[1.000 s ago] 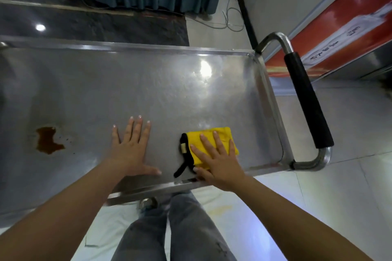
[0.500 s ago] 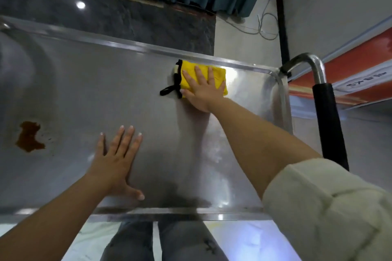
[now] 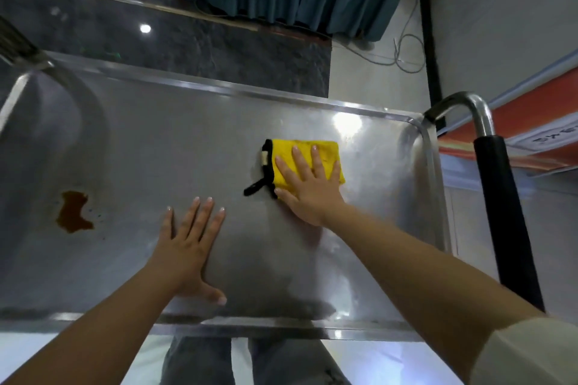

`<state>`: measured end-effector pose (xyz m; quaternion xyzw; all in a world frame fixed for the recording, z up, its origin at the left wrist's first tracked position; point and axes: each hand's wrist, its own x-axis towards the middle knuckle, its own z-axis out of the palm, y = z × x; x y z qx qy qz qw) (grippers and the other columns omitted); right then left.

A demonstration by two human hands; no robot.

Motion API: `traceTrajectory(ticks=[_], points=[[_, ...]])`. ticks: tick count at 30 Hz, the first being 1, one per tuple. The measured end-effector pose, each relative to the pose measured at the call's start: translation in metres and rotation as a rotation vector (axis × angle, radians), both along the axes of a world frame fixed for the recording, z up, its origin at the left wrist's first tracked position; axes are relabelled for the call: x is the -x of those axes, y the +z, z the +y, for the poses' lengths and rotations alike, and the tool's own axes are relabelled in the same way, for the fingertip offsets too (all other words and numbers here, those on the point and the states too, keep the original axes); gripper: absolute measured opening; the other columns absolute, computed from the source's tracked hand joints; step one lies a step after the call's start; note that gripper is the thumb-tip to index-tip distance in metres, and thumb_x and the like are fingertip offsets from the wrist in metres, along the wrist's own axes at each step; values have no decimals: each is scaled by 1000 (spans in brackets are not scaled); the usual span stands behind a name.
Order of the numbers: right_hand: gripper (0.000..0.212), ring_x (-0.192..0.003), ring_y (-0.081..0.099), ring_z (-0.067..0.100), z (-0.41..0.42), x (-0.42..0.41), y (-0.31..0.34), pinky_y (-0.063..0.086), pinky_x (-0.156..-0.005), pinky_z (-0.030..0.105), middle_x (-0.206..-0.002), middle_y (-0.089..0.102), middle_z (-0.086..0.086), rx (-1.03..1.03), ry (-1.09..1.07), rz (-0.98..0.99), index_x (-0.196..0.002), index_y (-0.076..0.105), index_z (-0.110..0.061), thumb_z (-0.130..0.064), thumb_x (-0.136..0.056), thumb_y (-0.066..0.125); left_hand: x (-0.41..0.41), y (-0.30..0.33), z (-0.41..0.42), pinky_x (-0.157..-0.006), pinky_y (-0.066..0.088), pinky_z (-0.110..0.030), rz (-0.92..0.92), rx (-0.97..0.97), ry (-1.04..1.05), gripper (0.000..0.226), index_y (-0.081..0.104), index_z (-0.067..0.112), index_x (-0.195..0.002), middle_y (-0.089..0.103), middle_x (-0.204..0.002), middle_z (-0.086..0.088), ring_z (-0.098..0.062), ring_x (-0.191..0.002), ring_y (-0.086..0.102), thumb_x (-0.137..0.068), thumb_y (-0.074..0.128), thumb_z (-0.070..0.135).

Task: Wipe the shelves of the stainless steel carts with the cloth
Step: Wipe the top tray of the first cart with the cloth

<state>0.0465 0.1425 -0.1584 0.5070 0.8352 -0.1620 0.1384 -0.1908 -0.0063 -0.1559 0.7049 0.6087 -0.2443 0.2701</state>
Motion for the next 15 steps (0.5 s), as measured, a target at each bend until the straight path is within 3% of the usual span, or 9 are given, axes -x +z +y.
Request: traceTrajectory(ticks=[3, 6, 9, 11, 13, 15], points=[[65, -144, -26, 32, -65, -6, 3, -11, -108, 67, -160, -18, -6, -30, 66, -2, -147, -7, -49, -69, -91, 21, 1, -1, -1, -105, -26, -62, -2, -24, 0, 151, -52, 19, -128, -58, -135, -8, -29, -123, -55, -42, 43, 99], [66, -145, -16, 38, -128, -9, 9, -8, -108, 70, -161, -10, -4, -36, 143, 22, -150, 5, -46, -70, -90, 16, 0, 0, -1, -106, -23, -64, -2, -49, -9, 151, -52, 18, -128, -58, -135, -10, -31, -125, -53, -42, 42, 99], [63, -144, 15, 44, -175, -7, 15, 17, -103, 75, -160, 19, 2, -65, 230, 1, -150, 26, -40, -66, -92, 26, 3, 4, -3, -111, -13, -60, -46, -109, -39, 148, -43, 14, -135, -46, -146, -12, -33, -137, -38, -52, 53, 90], [61, -141, 24, 44, -180, -1, 19, 25, -99, 75, -157, 28, 2, -77, 205, -14, -147, 35, -39, -64, -92, 30, 18, 4, -12, -116, -7, -50, -108, -133, -47, 140, -36, 13, -138, -36, -152, -8, -26, -143, -28, -62, 58, 82], [59, -143, 16, 43, -167, 7, 19, 19, -101, 75, -158, 22, 1, -63, 192, -7, -147, 30, -42, -63, -92, 30, 44, 5, -33, -117, -9, -44, -109, -132, -94, 131, -39, 15, -135, -37, -150, -4, -20, -140, -31, -68, 53, 82], [59, -147, -6, 37, -141, 19, 16, 7, -108, 72, -160, -2, -5, -19, 171, -41, -146, 6, -49, -63, -94, 30, 68, 8, -55, -116, -12, -42, -68, -139, -171, 119, -37, 17, -137, -35, -152, -4, -19, -136, -34, -77, 43, 80]])
